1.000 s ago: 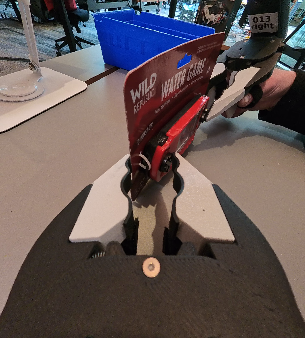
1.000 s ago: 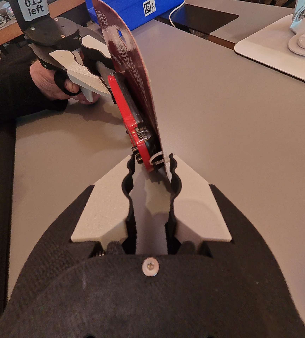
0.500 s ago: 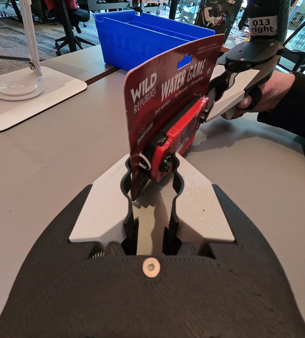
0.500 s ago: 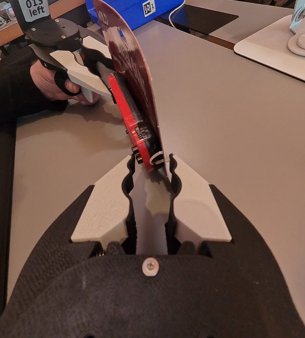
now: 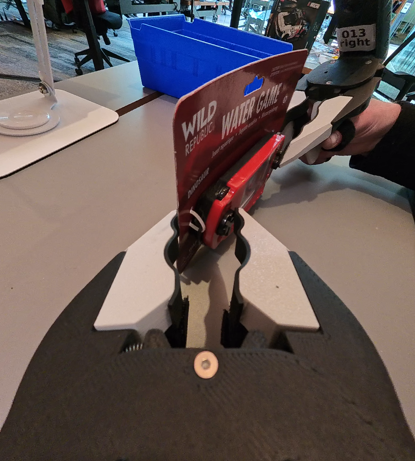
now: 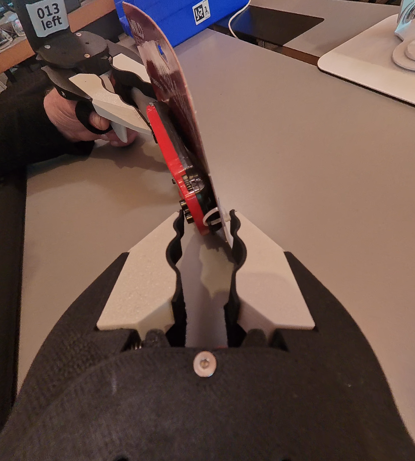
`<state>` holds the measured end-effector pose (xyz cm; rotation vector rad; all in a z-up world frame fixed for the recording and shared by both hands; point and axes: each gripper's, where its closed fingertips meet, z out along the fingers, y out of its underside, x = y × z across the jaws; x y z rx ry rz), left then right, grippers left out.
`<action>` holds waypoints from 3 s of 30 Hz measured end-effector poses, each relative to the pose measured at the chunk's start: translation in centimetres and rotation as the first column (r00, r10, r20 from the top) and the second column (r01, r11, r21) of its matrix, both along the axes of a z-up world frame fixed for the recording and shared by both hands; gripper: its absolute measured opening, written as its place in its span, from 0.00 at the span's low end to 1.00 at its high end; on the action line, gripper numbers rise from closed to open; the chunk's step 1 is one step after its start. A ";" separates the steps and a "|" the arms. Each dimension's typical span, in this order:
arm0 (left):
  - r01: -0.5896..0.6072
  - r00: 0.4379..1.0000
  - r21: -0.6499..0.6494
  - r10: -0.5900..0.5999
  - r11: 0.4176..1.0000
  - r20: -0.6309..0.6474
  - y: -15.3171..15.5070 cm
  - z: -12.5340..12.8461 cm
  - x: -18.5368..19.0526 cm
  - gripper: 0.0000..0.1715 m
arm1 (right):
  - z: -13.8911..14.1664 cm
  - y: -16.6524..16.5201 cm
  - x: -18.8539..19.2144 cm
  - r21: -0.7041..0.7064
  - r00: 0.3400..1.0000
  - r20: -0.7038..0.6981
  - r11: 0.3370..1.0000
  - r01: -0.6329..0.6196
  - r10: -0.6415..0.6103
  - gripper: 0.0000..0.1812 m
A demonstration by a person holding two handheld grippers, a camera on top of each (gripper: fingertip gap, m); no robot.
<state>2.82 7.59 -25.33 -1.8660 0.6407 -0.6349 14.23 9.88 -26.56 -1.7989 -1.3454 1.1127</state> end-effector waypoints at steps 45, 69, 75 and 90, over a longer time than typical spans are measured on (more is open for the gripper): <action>-0.001 0.998 -0.161 0.010 0.987 0.055 2.0 -0.2 0.8 0.23 | 0.4 2.4 1.1 -0.017 0.990 -0.011 0.990 0.141 -0.141 0.20; 0.009 1.000 -0.155 -0.004 0.988 0.030 2.3 -0.1 1.0 0.23 | 0.5 2.5 1.3 -0.027 0.990 -0.037 0.991 0.134 -0.135 0.19; 0.006 1.000 -0.115 -0.005 0.993 0.014 2.3 -0.2 0.9 0.24 | 0.5 2.5 1.3 -0.022 0.990 -0.038 0.990 0.136 -0.137 0.18; -0.210 0.970 -0.025 0.205 0.977 -0.133 3.1 -1.1 0.8 0.31 | 0.4 2.8 1.2 0.057 0.976 0.013 0.975 0.216 -0.217 0.20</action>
